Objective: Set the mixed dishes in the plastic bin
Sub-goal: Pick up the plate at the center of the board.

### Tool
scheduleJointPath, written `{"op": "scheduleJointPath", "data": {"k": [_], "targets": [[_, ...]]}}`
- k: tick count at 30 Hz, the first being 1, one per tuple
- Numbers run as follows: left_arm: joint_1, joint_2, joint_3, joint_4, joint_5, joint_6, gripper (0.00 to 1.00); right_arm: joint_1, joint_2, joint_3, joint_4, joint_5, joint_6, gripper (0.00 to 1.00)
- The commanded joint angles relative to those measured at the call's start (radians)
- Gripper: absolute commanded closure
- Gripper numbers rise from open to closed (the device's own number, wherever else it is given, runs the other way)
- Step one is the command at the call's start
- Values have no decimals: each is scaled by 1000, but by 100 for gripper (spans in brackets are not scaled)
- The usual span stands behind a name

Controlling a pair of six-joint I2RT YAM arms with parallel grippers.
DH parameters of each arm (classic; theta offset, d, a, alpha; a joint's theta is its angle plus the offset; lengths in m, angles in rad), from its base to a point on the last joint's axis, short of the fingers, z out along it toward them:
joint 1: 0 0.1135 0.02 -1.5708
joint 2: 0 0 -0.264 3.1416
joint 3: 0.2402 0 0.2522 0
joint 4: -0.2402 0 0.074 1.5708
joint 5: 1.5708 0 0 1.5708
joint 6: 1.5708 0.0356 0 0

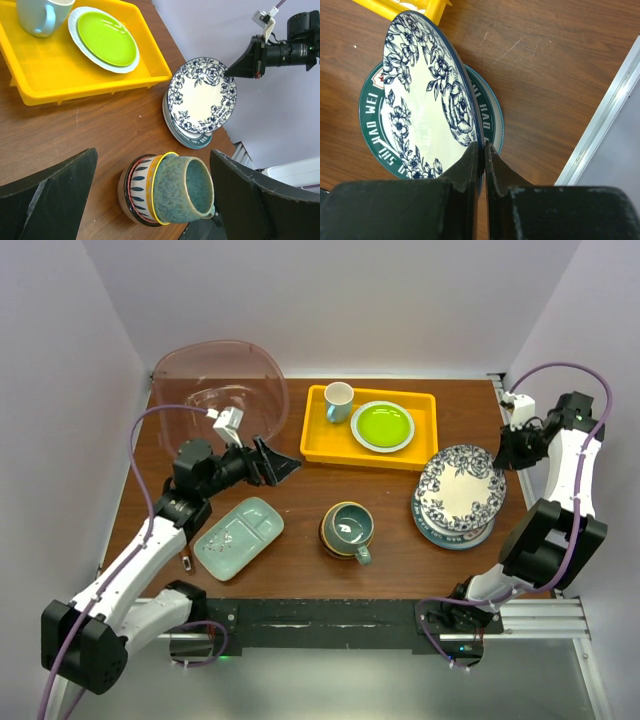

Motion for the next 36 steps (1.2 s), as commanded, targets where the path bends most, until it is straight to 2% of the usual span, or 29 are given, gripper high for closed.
{"op": "scheduleJointPath", "data": {"k": [1,9,18,23,28,36], "targets": [[-55,37,53,108,-29,-29,0,7,-52,69,27,-80,55,100],[-217,235,190,157,-68,23,3,9,-78,87,11,-134,33,100],[-296,496,414,179,-4,152,6,16,-101,70,-4,-142,-33,100],[-363,505,354,210,1,233,6,36,-133,44,8,-119,-50,100],[-371,464,266,236,-11,310,6,73,-193,-5,46,-79,-67,100],[-388,519,303,260,3,440,5,105,-240,-14,68,-71,-90,100]]}}
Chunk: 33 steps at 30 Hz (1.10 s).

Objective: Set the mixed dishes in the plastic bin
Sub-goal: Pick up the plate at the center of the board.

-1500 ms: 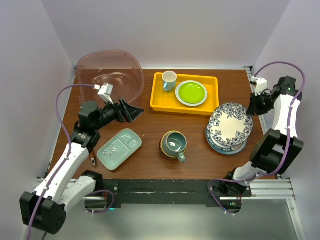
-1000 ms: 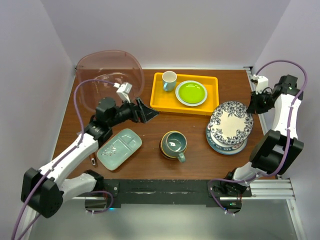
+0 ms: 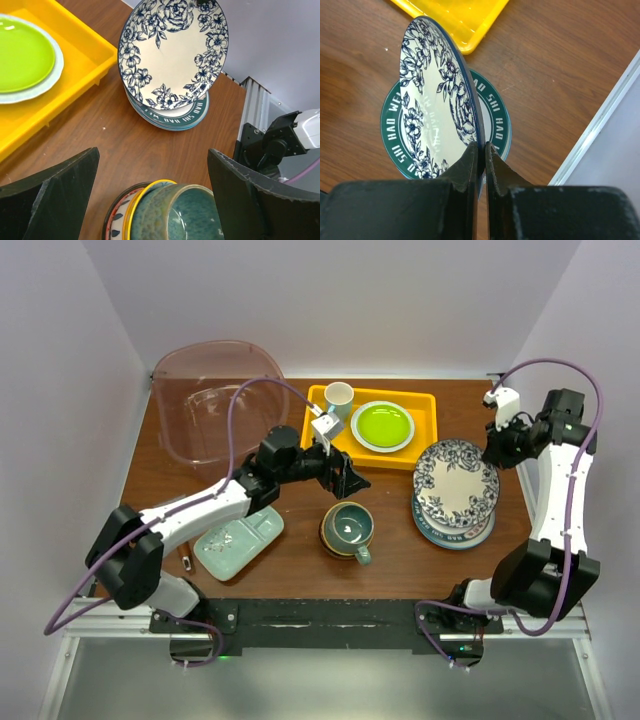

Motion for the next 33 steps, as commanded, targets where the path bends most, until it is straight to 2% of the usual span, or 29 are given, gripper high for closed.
{"op": "scheduleJointPath", "data": {"k": [1,9,18,24,27,33], "targets": [[-11,32,47,87,19,147,5,8,-53,30,59,-46,-16,100],[-41,232,208,180,77,238,5,24,-82,23,56,-71,-48,100],[-93,444,399,205,39,297,5,32,-108,12,35,-112,-105,100],[-103,535,452,275,-10,327,8,32,-120,30,-14,-167,-165,100],[-105,578,502,268,-51,329,9,33,-123,38,-36,-198,-189,100],[-105,635,566,231,-48,333,10,33,-132,44,-79,-249,-229,100]]}}
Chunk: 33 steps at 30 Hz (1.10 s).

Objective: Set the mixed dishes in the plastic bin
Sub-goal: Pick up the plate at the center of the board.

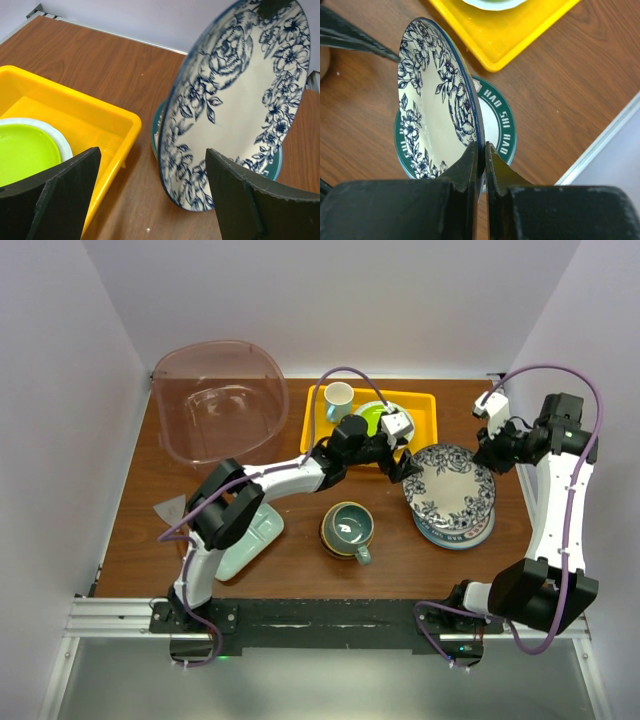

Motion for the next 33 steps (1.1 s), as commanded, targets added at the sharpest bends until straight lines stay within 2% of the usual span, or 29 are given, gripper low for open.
{"op": "scheduleJointPath", "data": {"k": [1,6,9,12,13,14,15,16,19,25,26,27,30,31,33], "targets": [[-2,22,74,37,-11,39,10,4,-54,54,-10,-134,-44,100],[1,32,75,29,88,28,15,6,-51,77,-30,-173,-47,100],[6,35,78,46,159,-5,23,9,-44,93,-38,-200,-41,100],[16,36,83,65,214,-32,50,12,-40,107,-41,-222,-25,100],[18,33,77,75,222,-42,68,12,-37,112,-39,-229,-21,100],[23,21,71,91,239,-70,76,12,-36,113,-35,-231,-10,100],[30,12,51,129,246,-87,92,12,-34,113,-27,-231,1,100],[35,-8,40,149,255,-104,100,12,-31,115,-18,-228,30,100],[58,-60,2,204,251,-179,100,12,-24,129,26,-226,117,100],[121,-157,-17,192,202,-377,100,12,12,190,71,-234,295,100],[127,-168,-18,186,194,-425,100,12,28,202,65,-237,312,95],[139,-182,-26,177,188,-447,100,12,38,213,59,-248,329,76],[168,-237,-57,164,151,-522,100,12,73,268,24,-284,377,48],[176,-269,-67,161,136,-541,100,12,82,290,20,-292,409,33],[199,-303,-104,157,118,-585,100,12,94,307,22,-314,439,19]]}}
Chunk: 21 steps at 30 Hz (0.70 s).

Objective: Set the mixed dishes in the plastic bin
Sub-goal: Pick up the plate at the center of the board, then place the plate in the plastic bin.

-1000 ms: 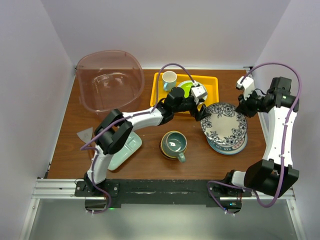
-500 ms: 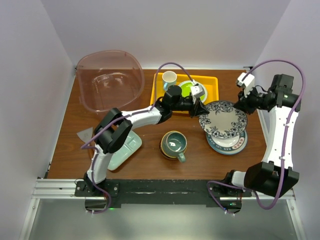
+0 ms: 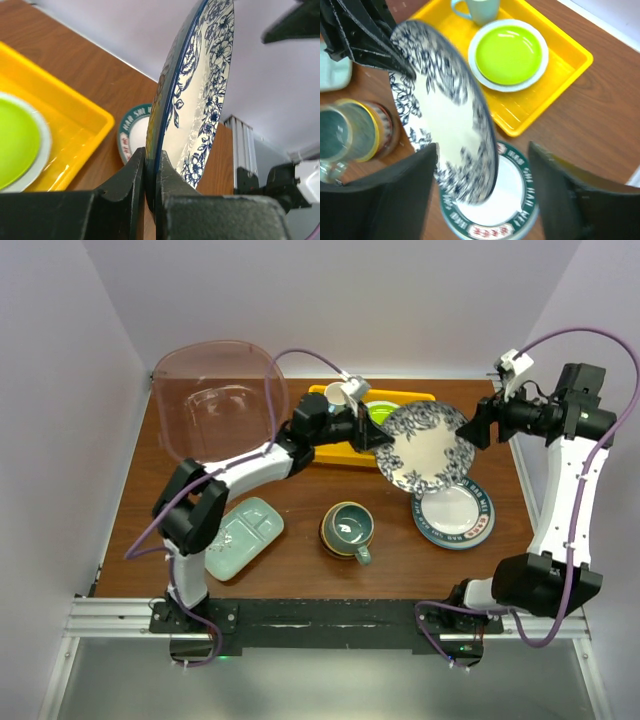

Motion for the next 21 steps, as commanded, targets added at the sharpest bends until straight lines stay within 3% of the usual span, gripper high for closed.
{"op": "scheduleJointPath", "data": {"k": [1,6,13,21], "targets": [[68,-190,-38,116,-99,-166,100,-3,25,82,19,-95,169,11],[122,-325,-145,62,-179,-201,100,-2,19,70,79,-136,249,5],[268,-570,-285,-56,-280,-280,100,-2,-38,-107,223,-127,327,4],[469,-756,-318,-274,-425,-319,100,-2,-69,-283,306,-78,340,4]]}}
